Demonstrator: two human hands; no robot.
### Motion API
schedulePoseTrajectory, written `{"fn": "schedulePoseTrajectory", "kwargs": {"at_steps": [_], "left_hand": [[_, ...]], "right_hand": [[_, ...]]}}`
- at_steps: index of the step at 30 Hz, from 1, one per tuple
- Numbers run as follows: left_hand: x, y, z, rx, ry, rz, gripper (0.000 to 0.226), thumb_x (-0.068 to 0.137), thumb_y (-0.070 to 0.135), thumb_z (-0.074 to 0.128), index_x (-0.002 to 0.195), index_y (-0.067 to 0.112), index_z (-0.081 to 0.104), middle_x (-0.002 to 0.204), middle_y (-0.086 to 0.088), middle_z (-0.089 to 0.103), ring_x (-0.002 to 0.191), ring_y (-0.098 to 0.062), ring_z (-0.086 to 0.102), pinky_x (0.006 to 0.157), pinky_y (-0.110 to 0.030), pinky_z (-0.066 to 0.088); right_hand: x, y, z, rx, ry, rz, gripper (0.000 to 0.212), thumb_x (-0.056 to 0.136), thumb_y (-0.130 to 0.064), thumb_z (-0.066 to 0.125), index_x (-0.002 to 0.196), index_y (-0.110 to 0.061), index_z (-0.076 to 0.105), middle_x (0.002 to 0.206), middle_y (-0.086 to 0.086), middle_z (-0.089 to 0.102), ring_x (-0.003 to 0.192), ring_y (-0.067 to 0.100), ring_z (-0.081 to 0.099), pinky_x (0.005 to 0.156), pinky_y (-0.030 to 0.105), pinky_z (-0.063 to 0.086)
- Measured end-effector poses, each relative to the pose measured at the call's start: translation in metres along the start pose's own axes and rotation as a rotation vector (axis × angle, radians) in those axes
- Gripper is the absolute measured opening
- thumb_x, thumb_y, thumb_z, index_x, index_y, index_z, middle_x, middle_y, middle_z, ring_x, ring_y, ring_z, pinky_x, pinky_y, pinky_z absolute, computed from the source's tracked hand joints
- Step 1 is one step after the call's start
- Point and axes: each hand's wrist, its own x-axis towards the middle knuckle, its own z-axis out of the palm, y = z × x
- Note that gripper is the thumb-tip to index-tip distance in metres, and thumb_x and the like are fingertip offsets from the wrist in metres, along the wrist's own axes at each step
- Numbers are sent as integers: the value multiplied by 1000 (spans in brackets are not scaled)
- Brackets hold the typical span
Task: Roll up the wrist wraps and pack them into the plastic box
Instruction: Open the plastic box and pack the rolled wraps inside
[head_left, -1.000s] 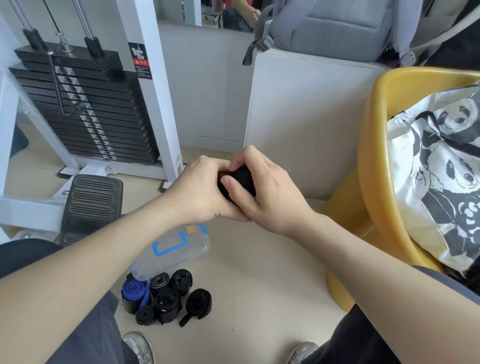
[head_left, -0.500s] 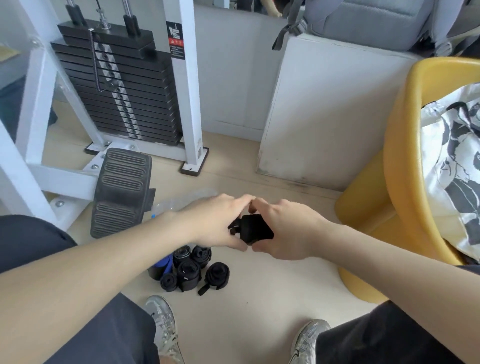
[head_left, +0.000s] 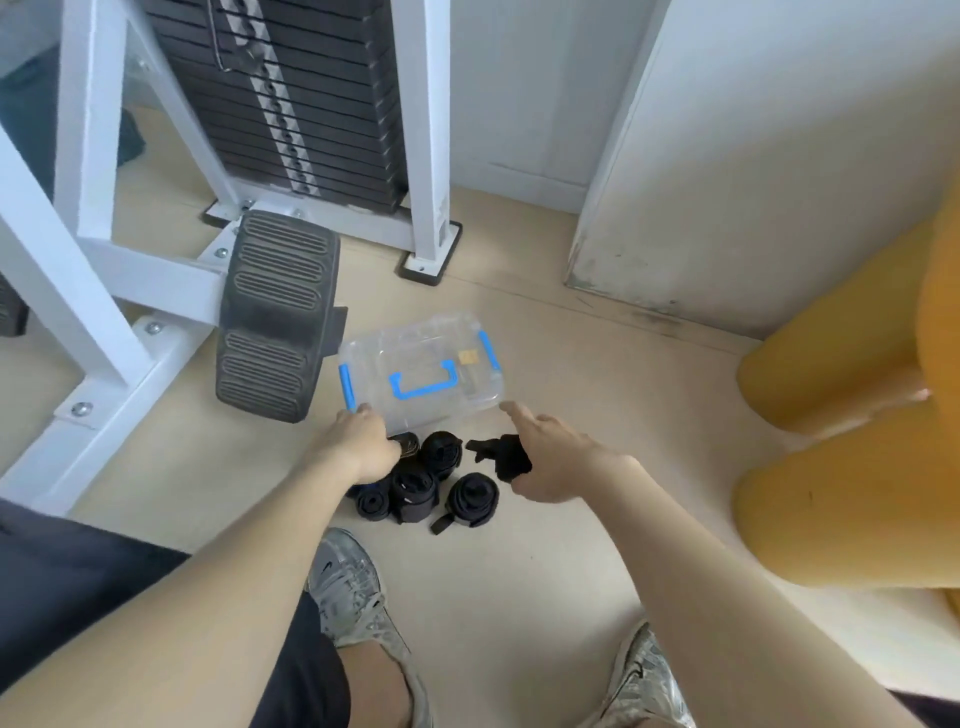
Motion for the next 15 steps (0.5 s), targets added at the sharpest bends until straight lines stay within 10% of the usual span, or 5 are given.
{"fn": "schedulePoseTrajectory", "kwargs": {"at_steps": [10, 15], "left_hand": [[55, -22, 46, -1060, 223, -385, 27, 99, 28, 77, 82, 12, 63, 81, -8, 61, 81, -26, 57, 78, -38, 50], [68, -4, 45, -1143, 206, -363, 36, 95, 40, 82, 104, 8, 69, 92, -8, 73, 84, -29, 76, 90, -45, 66]], "right_hand": [[25, 43, 102, 206, 106, 148, 45, 93, -21, 68, 127, -20, 37, 115, 0, 58, 111, 31, 48, 84, 40, 44], [21, 50, 121, 392, 235, 171, 36, 91, -6, 72, 117, -12, 49, 106, 3, 58, 91, 30, 50, 72, 36, 36]]}}
